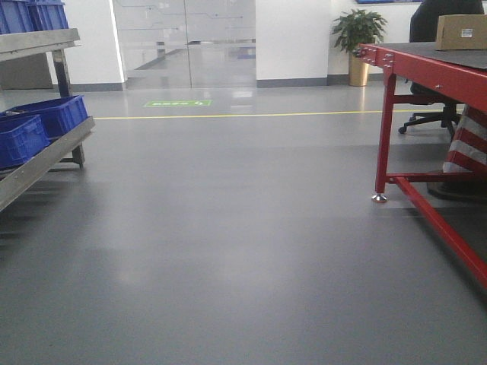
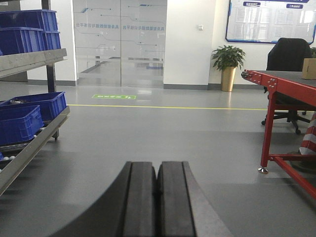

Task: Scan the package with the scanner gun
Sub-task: 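Drive the base forward along the floor toward the red conveyor table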

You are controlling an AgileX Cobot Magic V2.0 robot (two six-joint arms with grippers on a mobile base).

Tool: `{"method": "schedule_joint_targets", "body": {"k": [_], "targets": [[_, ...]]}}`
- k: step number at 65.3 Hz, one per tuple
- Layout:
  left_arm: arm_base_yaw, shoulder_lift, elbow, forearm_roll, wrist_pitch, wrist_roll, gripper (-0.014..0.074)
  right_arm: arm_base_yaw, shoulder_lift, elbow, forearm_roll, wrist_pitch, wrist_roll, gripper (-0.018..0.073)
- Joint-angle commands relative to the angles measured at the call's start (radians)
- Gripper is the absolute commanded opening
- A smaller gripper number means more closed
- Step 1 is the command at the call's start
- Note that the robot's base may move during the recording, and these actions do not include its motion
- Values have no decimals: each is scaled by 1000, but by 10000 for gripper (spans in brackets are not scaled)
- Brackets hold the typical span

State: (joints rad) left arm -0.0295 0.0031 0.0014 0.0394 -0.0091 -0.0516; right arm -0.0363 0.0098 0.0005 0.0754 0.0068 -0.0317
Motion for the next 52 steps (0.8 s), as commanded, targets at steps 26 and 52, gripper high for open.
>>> {"method": "schedule_joint_targets", "body": {"k": [26, 52], "targets": [[-4, -3, -1, -5, -18, 4, -111, -2, -4, 0, 1, -22, 0, -162], [-4, -3, -1, -5, -18, 4, -111, -2, -4, 0, 1, -22, 0, -162]]}}
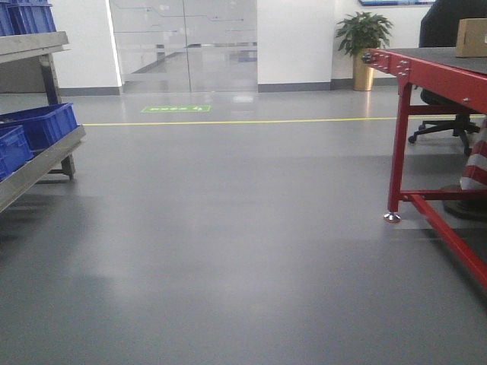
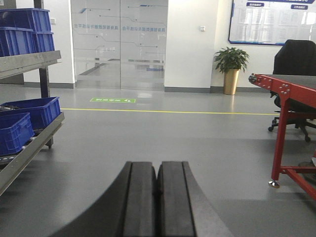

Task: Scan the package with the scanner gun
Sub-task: 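Drive the base forward along the floor toward the red conveyor table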

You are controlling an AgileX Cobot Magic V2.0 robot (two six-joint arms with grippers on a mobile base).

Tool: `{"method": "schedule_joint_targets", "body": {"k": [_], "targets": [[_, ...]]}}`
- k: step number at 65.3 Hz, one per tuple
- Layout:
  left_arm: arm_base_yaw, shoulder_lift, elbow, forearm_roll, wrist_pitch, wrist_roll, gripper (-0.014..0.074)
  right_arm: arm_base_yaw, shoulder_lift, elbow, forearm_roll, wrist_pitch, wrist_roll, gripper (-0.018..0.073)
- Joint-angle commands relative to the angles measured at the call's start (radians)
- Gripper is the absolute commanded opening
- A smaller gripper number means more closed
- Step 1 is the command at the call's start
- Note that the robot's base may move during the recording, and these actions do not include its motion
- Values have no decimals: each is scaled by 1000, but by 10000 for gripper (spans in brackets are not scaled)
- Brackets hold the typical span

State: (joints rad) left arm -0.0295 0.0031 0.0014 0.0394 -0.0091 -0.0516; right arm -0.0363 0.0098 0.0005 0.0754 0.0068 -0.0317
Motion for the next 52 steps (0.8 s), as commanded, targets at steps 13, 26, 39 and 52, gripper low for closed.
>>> {"method": "schedule_joint_targets", "body": {"k": [13, 26, 39, 52], "targets": [[-4, -3, -1, -5, -18, 4, -111, -2, -4, 0, 1, -22, 0, -162], [-4, -3, -1, -5, -18, 4, -111, -2, -4, 0, 1, -22, 0, -162], [-4, -3, -1, -5, -18, 4, -111, -2, -4, 0, 1, -22, 0, -162], [-4, -3, -1, -5, -18, 4, -111, -2, -4, 0, 1, -22, 0, -162]]}}
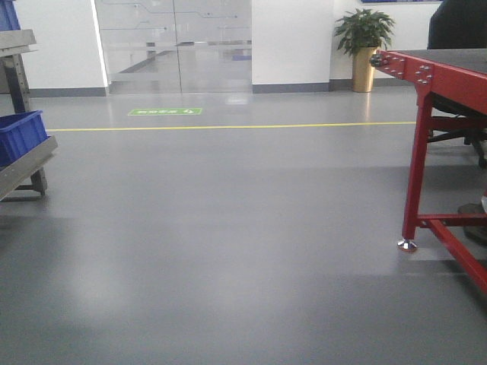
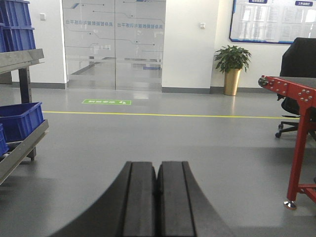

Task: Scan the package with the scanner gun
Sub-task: 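Drive the base forward along the floor toward the red conveyor table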

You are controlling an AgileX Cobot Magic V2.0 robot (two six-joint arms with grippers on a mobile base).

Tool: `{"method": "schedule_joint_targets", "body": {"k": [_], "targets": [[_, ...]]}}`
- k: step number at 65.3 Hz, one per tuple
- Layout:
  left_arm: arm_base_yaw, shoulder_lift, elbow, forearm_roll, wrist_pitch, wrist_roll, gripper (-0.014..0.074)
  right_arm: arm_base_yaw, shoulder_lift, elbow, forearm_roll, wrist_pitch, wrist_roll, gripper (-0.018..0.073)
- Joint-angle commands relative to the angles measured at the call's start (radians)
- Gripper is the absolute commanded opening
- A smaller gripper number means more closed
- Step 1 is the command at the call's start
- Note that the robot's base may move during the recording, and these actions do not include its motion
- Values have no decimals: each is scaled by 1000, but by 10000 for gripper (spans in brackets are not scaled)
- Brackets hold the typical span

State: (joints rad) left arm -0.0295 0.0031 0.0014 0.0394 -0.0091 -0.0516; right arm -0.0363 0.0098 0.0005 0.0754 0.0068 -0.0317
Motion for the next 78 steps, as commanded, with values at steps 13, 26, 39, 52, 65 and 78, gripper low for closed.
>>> {"method": "schedule_joint_targets", "body": {"k": [13, 26, 39, 52, 65, 78], "targets": [[-4, -3, -1, -5, -18, 4, -111, -2, -4, 0, 1, -22, 0, -162], [-4, -3, -1, -5, -18, 4, -111, -2, -4, 0, 1, -22, 0, -162], [-4, -3, -1, -5, -18, 4, -111, -2, -4, 0, 1, -22, 0, -162], [-4, -3, -1, -5, -18, 4, -111, -2, -4, 0, 1, -22, 0, -162], [-4, -3, -1, -5, -18, 4, -111, -2, -4, 0, 1, -22, 0, -162], [-4, -3, -1, -5, -18, 4, -111, -2, -4, 0, 1, -22, 0, -162]]}}
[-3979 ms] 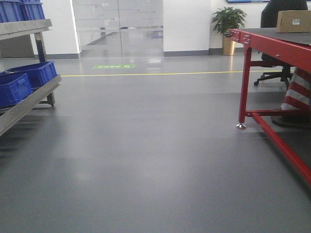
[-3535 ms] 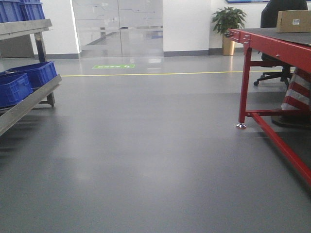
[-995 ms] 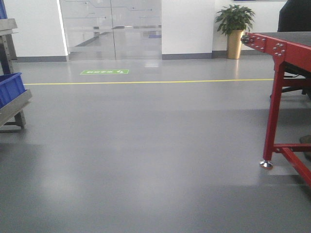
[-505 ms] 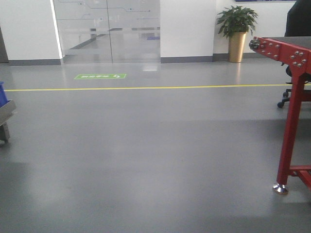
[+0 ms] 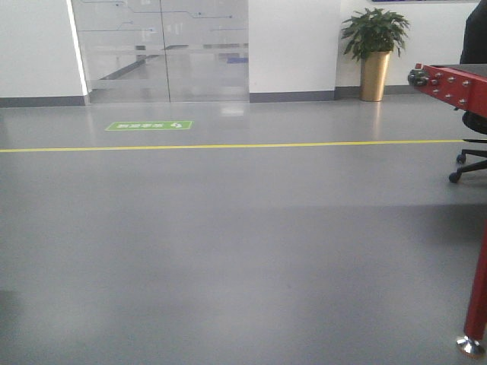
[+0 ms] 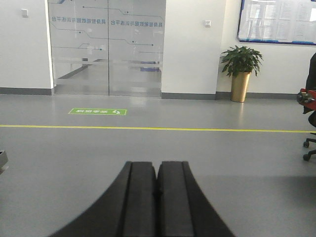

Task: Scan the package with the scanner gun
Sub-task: 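Drive the base forward along the floor toward the red conveyor table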

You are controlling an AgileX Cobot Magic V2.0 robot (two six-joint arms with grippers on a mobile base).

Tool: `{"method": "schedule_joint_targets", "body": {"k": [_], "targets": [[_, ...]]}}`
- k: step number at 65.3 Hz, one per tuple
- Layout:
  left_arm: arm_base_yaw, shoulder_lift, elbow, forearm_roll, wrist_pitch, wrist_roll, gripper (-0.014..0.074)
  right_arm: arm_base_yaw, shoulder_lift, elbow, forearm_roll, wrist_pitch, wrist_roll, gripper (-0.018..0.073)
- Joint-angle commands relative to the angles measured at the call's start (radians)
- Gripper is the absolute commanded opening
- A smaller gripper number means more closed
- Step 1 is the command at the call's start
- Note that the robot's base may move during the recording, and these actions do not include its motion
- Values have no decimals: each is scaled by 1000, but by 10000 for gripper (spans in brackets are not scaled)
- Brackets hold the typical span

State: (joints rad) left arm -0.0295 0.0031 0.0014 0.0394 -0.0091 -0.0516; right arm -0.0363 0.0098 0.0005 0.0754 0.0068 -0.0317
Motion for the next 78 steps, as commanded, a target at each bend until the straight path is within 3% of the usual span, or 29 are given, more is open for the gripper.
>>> {"method": "schedule_joint_targets", "body": {"k": [1, 78], "targets": [[-4, -3, -1, -5, -18, 4, -111, -2, -4, 0, 1, -22, 0, -162], [-4, -3, -1, -5, -18, 4, -111, -2, -4, 0, 1, -22, 0, -162]]}}
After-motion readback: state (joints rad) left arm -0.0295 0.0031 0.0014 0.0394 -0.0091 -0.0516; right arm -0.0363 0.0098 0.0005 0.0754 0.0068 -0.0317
